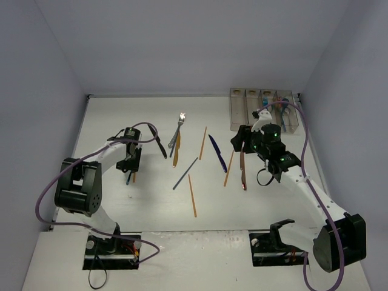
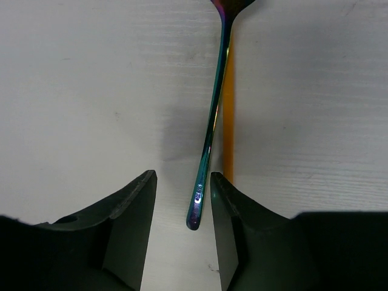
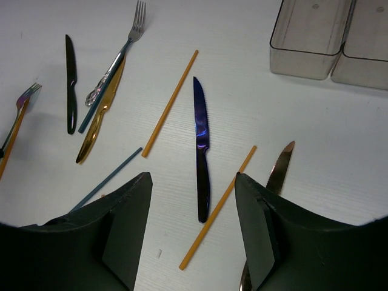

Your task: Sort the eating utensils into containers

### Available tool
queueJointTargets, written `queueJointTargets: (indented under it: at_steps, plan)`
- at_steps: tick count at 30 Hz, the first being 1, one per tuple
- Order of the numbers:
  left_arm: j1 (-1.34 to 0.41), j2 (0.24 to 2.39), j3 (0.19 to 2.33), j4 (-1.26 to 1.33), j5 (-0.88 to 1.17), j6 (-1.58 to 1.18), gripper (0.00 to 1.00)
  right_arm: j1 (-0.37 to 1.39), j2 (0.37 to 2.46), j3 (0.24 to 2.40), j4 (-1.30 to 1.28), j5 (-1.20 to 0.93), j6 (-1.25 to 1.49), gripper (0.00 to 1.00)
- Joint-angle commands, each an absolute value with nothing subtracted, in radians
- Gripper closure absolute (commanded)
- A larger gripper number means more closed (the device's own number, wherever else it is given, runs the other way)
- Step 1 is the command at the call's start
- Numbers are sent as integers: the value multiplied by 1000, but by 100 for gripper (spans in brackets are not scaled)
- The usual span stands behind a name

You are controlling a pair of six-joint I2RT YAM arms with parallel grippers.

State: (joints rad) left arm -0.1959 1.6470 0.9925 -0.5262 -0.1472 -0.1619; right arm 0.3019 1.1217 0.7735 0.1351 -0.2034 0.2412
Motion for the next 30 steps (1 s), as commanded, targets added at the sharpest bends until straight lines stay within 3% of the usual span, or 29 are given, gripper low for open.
queueJointTargets:
  at_steps: [1, 14, 30]
  plan:
    - [-192, 1659, 1059, -533, -142, -144, 63, 307, 1096, 771, 201, -219, 223, 46]
    - [-192, 1782, 1140, -539, -83, -131, 65, 307, 1083, 761, 201, -206, 219, 45]
    - [-189, 1948, 1260, -545, 0, -151, 86, 305, 1102, 762, 200, -202, 231, 45]
